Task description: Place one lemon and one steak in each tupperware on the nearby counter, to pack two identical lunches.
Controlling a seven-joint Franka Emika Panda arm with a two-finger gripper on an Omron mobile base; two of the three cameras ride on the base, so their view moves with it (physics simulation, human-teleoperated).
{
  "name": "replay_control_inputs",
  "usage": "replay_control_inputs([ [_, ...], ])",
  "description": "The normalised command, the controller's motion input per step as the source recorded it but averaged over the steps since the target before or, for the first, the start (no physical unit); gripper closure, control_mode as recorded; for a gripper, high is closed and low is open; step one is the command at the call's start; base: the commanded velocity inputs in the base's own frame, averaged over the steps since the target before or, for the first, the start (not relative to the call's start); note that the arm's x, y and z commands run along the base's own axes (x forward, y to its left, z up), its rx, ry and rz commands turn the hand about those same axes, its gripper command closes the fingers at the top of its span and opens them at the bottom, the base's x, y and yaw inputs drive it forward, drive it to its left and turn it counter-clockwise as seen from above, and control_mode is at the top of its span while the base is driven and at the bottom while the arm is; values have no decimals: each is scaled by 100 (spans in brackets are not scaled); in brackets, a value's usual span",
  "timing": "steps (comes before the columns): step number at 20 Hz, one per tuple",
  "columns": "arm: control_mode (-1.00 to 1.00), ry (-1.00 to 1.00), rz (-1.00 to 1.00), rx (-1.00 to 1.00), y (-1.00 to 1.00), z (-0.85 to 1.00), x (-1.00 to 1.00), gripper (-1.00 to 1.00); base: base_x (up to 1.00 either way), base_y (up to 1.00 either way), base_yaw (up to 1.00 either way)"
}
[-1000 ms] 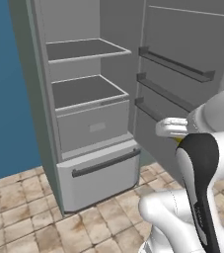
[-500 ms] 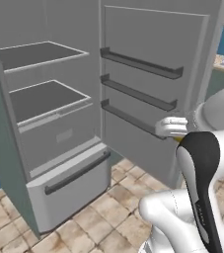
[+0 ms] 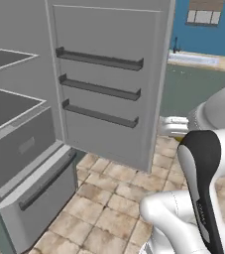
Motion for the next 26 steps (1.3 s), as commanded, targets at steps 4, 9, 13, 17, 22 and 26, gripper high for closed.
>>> replay_control_inputs([
  [4, 100, 0, 0, 0, 0, 0, 0, 100, -100, 35, -54],
  [9, 100, 0, 0, 0, 0, 0, 0, 100, -98, 8, -55],
  [13, 100, 0, 0, 0, 0, 0, 0, 100, -46, -32, -57],
  [17, 100, 0, 0, 0, 0, 0, 0, 100, -4, -32, -53],
  [22, 100, 0, 0, 0, 0, 0, 0, 100, 5, -2, -37],
  [26, 100, 0, 0, 0, 0, 0, 0, 100, 44, 21, -6],
])
